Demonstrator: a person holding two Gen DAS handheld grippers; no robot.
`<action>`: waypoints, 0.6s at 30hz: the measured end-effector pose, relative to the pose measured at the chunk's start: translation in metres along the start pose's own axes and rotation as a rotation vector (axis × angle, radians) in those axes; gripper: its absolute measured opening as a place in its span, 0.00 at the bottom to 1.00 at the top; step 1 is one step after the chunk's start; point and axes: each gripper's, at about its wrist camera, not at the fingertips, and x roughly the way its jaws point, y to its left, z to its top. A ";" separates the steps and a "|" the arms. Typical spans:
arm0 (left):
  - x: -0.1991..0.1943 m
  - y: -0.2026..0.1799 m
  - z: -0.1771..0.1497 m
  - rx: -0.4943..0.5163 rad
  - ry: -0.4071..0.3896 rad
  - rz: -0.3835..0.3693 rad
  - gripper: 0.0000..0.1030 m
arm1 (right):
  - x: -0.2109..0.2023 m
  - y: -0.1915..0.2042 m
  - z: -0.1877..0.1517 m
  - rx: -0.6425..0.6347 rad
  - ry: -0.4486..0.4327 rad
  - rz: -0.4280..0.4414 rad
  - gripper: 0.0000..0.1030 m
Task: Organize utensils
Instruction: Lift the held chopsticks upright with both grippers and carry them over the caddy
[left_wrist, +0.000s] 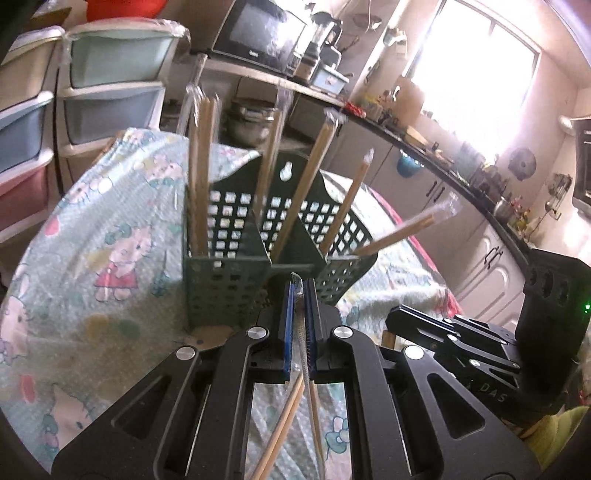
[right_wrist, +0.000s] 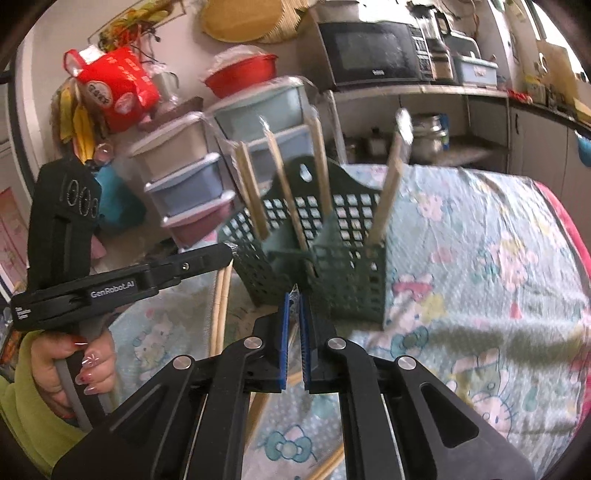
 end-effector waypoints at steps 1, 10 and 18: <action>-0.003 0.001 0.001 -0.002 -0.008 0.000 0.03 | -0.002 0.003 0.003 -0.006 -0.009 0.005 0.05; -0.024 -0.001 0.013 0.004 -0.067 -0.008 0.03 | -0.022 0.020 0.026 -0.058 -0.084 0.015 0.05; -0.034 -0.003 0.027 0.014 -0.104 -0.005 0.03 | -0.031 0.026 0.037 -0.090 -0.122 0.002 0.05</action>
